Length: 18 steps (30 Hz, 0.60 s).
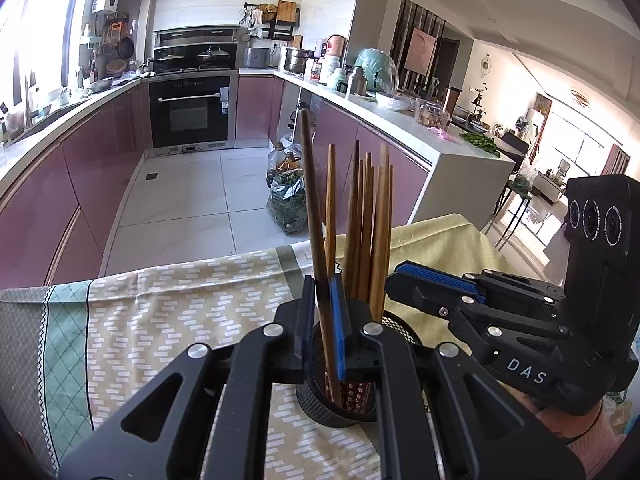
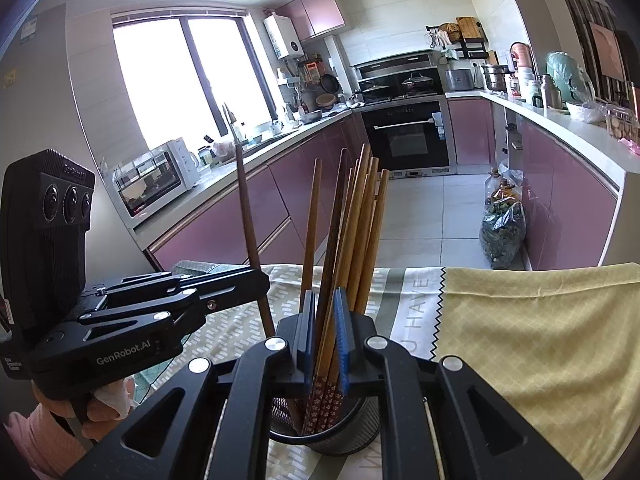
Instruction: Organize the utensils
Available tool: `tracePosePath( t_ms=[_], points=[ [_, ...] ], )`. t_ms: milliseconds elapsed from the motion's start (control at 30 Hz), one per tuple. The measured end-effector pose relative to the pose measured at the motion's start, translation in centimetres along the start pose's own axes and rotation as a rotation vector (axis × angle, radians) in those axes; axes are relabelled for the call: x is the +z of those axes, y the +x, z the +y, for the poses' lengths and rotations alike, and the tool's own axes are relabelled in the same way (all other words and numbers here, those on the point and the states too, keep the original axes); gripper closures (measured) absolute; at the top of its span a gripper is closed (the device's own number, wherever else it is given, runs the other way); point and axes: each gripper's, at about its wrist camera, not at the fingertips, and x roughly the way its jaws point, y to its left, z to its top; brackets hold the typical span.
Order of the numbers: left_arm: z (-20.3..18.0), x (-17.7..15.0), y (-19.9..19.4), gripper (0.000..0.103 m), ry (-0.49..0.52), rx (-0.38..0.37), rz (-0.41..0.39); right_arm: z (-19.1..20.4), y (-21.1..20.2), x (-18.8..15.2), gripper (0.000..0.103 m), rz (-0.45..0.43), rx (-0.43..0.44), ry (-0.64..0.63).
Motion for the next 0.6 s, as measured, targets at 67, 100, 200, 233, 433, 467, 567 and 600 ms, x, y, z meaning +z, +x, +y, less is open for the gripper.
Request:
tracePosePath(
  t_ms=[67, 100, 200, 233, 433, 467, 567, 600],
  points=[
    [0.2, -0.3, 0.3, 0.089, -0.001, 0.004, 0.008, -0.1, 0.0, -0.2, 0.090, 0.001, -0.001, 0.000],
    [0.3, -0.6, 0.3, 0.088, -0.002, 0.005, 0.009, 0.0, -0.1, -0.3, 0.090, 0.003, -0.001, 0.000],
    [0.6, -1.5, 0.1, 0.082, -0.003, 0.014, 0.004, 0.2, -0.4, -0.5, 0.089, 0.004, -0.002, -0.005],
    [0.8, -1.9, -0.2, 0.082, -0.008, 0.021, -0.003, 0.3, -0.6, -0.6, 0.085, 0.003, -0.002, -0.009],
    [2.2, -4.6, -3.5, 0.054, -0.028, 0.081, -0.089, 2.0, -2.6, -1.3, 0.052, -0.033, -0.022, -0.063],
    [2.5, -5.1, -4.2, 0.046, -0.034, 0.103, -0.107, 2.4, -2.9, -1.6, 0.043, -0.041, -0.028, -0.076],
    [3.3, -6.7, -6.2, 0.025, -0.054, 0.159, -0.159, 3.4, -3.7, -2.6, 0.023, -0.060, -0.058, -0.115],
    [3.6, -7.2, -6.9, 0.017, -0.063, 0.181, -0.177, 3.7, -3.9, -3.0, 0.019, -0.064, -0.074, -0.126]
  ],
)
